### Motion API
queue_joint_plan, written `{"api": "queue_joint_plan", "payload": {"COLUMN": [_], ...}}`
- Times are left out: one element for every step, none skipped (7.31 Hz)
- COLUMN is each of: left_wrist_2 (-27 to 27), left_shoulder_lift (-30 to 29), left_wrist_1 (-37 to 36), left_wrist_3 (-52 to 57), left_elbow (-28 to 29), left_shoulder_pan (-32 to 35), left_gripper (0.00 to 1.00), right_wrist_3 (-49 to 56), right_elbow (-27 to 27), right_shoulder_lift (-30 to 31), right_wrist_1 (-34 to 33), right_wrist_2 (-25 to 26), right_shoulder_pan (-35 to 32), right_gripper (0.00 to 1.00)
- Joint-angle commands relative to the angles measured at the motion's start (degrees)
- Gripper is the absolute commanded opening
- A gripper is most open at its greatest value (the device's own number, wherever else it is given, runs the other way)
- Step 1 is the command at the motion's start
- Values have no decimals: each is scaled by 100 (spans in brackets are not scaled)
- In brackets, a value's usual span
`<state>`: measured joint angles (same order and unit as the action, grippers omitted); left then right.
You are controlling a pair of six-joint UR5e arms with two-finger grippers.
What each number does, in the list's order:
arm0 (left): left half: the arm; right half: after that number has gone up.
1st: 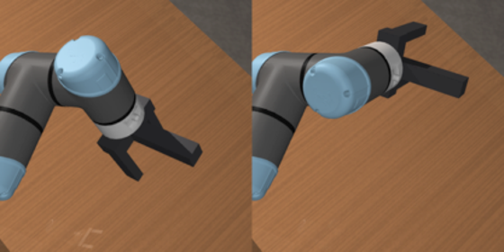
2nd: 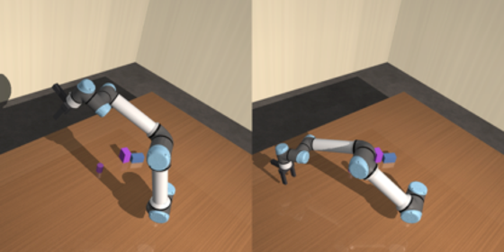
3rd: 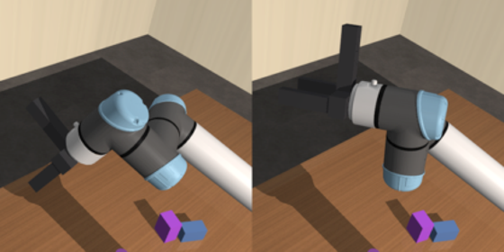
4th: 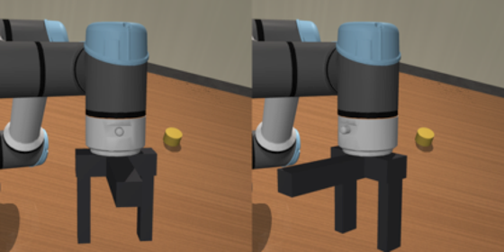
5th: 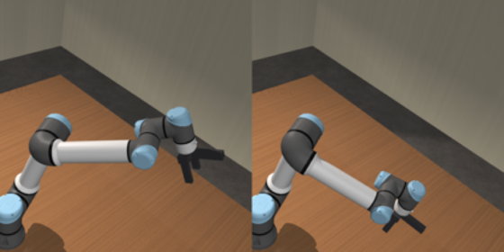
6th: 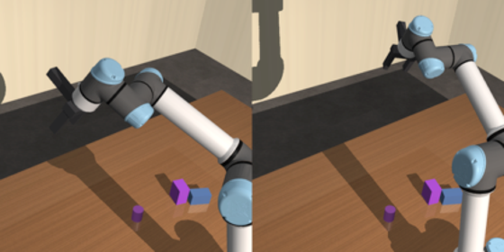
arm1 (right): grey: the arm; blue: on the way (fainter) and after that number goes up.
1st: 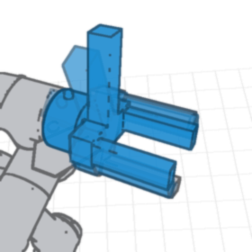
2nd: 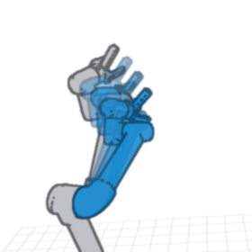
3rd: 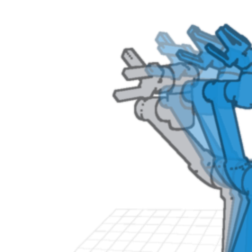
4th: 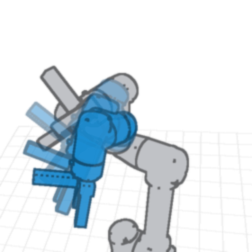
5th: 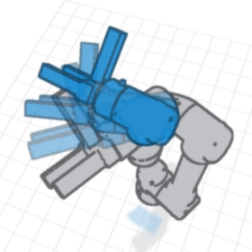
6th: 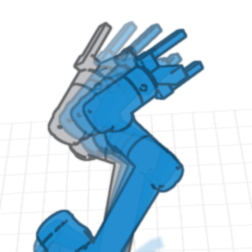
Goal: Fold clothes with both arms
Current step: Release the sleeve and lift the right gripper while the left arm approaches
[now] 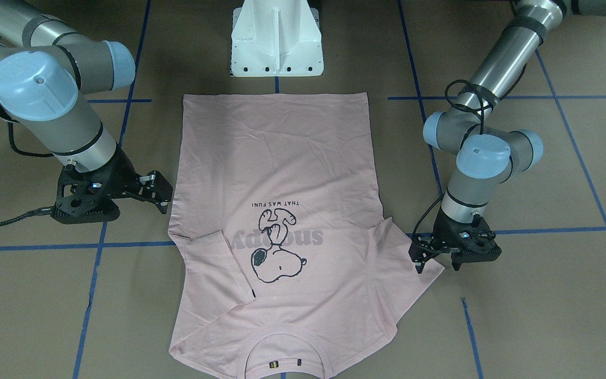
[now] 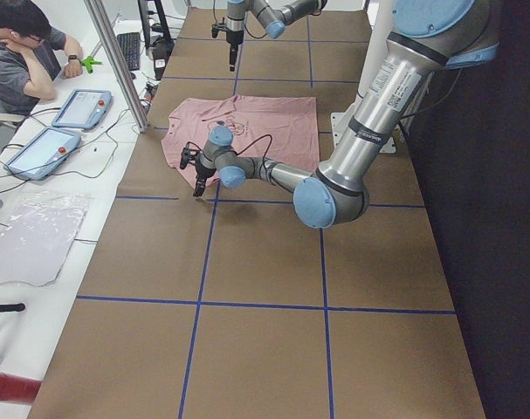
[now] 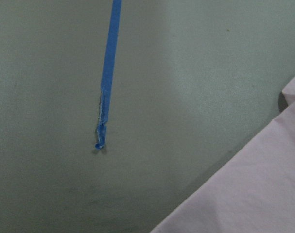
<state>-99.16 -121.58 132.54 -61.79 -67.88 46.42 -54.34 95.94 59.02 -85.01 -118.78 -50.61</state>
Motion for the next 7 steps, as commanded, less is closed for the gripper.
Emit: {"api": "queue_joint_plan", "payload": {"left_wrist_2": [2,-7,-24,-42,-59,-103,-399], "left_shoulder_lift": [-6,-6,-6,-6,-6,-6,-23], "left_wrist_1": [-8,-9,-17,-43,-87,-375,-1065], "left_wrist_3": [18,27,18,27,18,9,-86], "left_elbow": [-23,-32,-49,-84,-241,-608,-1308], "left_shoulder_pan": [-1,-1,-1,-1,7,7,7], "left_gripper": [40,20,0,0,0,0,0], "right_wrist_3": [-6,-6,-6,-33,-68,-77,-68], "right_elbow": [-5,-5,-5,-5,-5,3,-5], "right_shoulder_lift": [4,4,4,4,4,13,22], "right_wrist_1": [2,2,2,2,11,11,11], "right_wrist_2": [12,21,21,21,30,30,30], "right_shoulder_pan": [25,25,34,52,78,87,87], "right_gripper": [100,100,100,100,100,100,100]}}
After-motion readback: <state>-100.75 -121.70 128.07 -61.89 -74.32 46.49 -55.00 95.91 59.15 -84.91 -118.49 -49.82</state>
